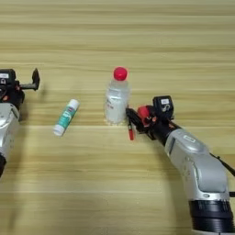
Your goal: Move the objects on the table
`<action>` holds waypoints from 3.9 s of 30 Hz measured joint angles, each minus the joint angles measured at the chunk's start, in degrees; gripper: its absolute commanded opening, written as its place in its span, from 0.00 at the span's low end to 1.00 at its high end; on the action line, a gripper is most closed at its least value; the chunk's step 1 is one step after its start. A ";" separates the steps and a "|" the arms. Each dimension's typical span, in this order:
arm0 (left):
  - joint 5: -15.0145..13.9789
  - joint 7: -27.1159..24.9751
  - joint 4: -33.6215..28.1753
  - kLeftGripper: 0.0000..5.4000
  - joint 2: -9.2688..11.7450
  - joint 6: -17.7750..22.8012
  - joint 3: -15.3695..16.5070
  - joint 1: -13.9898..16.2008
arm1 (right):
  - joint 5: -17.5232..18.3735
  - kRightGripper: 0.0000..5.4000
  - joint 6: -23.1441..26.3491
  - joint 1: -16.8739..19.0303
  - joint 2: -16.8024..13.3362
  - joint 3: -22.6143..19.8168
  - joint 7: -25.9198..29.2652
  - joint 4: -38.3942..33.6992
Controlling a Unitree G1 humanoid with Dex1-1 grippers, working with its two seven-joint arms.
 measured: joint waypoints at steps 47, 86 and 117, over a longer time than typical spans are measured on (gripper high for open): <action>0.04 0.71 -0.55 1.00 -0.09 0.03 -0.47 0.00 | -9.66 0.99 -42.19 -14.81 0.05 -7.38 -6.15 40.73; 2.36 4.92 -41.47 1.00 -4.62 21.04 -5.04 24.53 | -11.20 0.99 -45.64 -16.99 0.41 -6.51 -7.41 43.76; 2.39 5.61 -27.47 1.00 -4.08 19.74 -2.58 22.57 | -11.48 0.99 -45.48 -16.90 1.51 -5.80 -7.73 42.15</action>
